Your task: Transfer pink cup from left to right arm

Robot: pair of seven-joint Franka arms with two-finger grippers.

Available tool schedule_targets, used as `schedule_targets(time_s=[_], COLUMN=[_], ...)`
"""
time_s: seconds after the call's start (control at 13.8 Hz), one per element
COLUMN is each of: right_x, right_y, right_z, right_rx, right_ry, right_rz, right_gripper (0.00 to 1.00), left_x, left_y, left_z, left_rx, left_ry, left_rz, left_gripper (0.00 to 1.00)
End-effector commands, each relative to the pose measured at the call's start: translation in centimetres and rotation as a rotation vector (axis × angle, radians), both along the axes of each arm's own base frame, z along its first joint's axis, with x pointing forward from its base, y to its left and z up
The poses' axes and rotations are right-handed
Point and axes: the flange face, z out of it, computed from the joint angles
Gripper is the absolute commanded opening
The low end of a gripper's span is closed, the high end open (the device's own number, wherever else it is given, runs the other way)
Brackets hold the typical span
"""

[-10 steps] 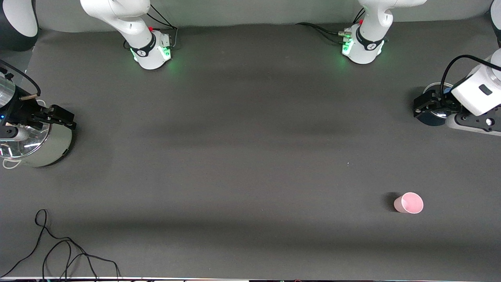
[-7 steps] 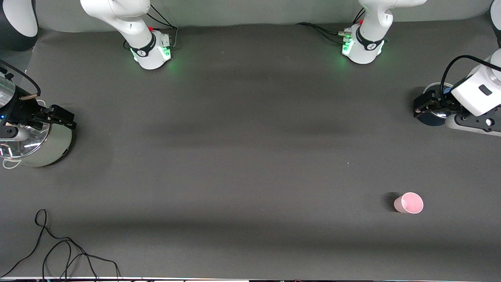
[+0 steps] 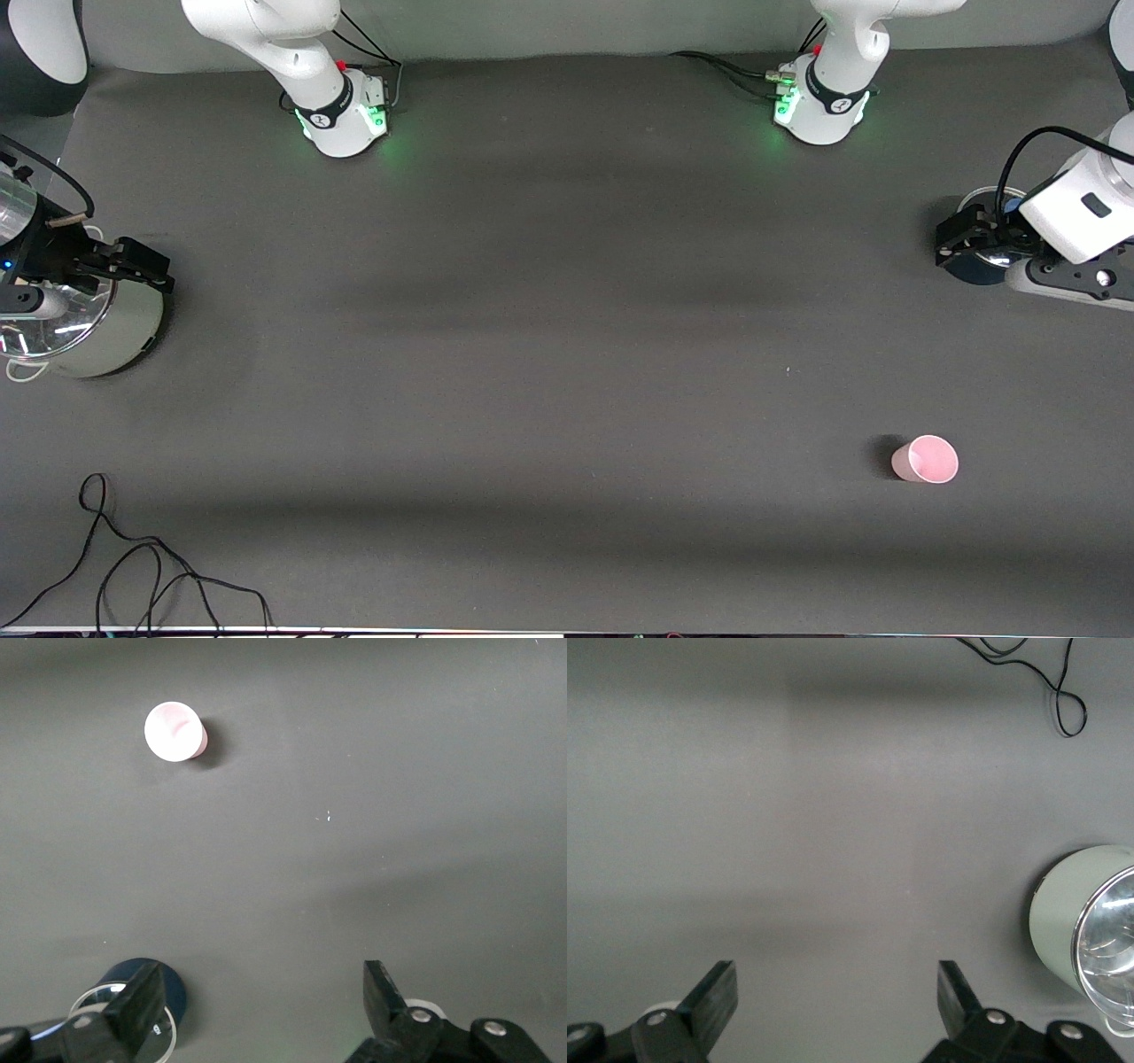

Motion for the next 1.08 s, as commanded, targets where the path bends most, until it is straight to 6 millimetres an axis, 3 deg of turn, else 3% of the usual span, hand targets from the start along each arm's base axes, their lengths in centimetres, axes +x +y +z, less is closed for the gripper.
schedule_targets(time_s=[0.0, 0.22, 0.51, 0.72, 0.79, 1.01], right_x=[0.2, 0.2, 0.1, 0.1, 0.1, 0.1], right_y=[0.1, -0.1, -0.4, -0.3, -0.2, 0.0], right_z=[0.5, 0.5, 0.5, 0.5, 0.5, 0.5], right_rx=[0.001, 0.001, 0.001, 0.001, 0.001, 0.001], right_ry=[0.000, 0.000, 0.002, 0.002, 0.002, 0.002], right_rz=[0.005, 0.002, 0.001, -0.001, 0.001, 0.004], right_gripper=[1.00, 1.00, 1.00, 1.00, 1.00, 1.00], left_x=[0.2, 0.4, 1.2, 2.3, 2.7, 4.3], left_y=[0.6, 1.1, 3.8, 7.3, 9.3, 15.6], left_z=[0.3, 0.2, -0.1, -0.8, -1.2, -5.0], left_rx=[-0.003, -0.006, -0.015, -0.056, -0.075, -0.231], left_ry=[0.009, -0.002, -0.025, -0.073, -0.093, -0.158], left_rz=[-0.032, -0.087, -0.201, -0.339, -0.385, -0.505], left_gripper=[1.00, 1.00, 1.00, 1.00, 1.00, 1.00])
